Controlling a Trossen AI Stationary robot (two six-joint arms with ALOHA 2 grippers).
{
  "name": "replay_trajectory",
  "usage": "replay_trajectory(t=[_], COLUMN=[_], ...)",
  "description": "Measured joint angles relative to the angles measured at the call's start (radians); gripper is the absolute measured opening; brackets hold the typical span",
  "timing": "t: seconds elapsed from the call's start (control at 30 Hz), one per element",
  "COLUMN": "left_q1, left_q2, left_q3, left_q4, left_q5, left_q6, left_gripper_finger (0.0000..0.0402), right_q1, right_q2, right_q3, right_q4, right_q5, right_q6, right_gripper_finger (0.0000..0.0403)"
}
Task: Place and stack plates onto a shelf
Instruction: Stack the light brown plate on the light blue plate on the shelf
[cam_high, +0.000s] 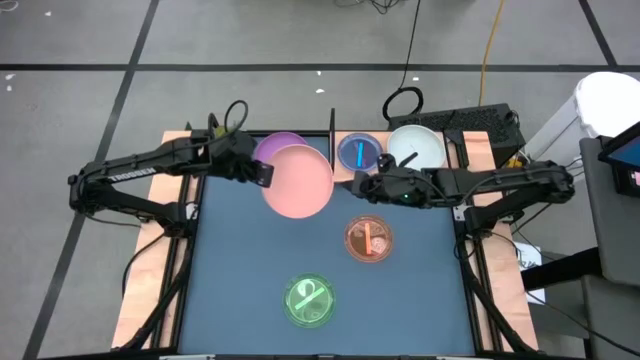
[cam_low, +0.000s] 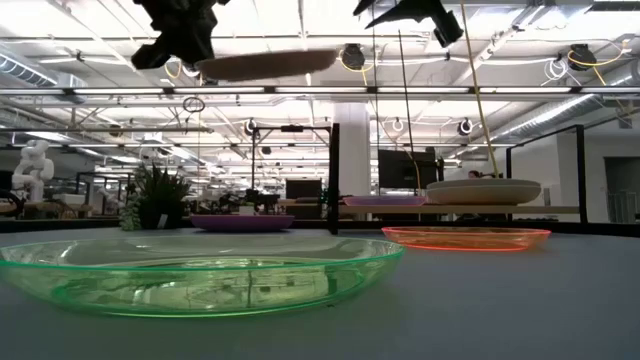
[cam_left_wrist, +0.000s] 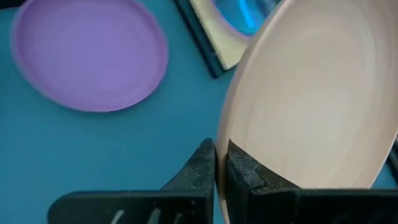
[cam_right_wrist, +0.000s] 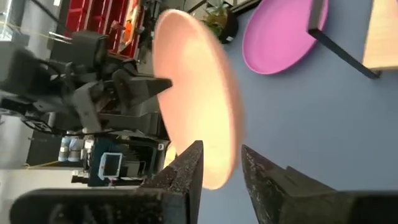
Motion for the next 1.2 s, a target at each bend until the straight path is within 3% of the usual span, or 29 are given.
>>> replay_trajectory(t=[0.17,0.67,1.03,1.2], left_q1=[0.023,0.046,0.034,0.025], left_q2=[0.000,0.035,0.072,0.072], left_q3=[0.000,-0.001,-0.001,-0.001], left_q4=[-0.042,-0.027,-0.001,0.021], left_q5=[-0.001,-0.005,-0.004,-0.003], left_q6=[0.021,0.061,0.061,0.044], left_gripper_finger=[0.0012,0.0012,0.0012,0.0012], right_q1=[-0.020,-0.055,-0.100,-0.120], right_q2=[0.021,0.093,0.169,0.191], right_q3=[0.010,0.010,0.010,0.009], right_q4=[-0.009,-0.011,0.010,0.004], right_q5=[-0.063,-0.118,-0.167,-0.169], right_q6=[-0.019,-0.118,-0.115,-0.122], right_gripper_finger=[0.0089,0.0093,0.0194,0.0210])
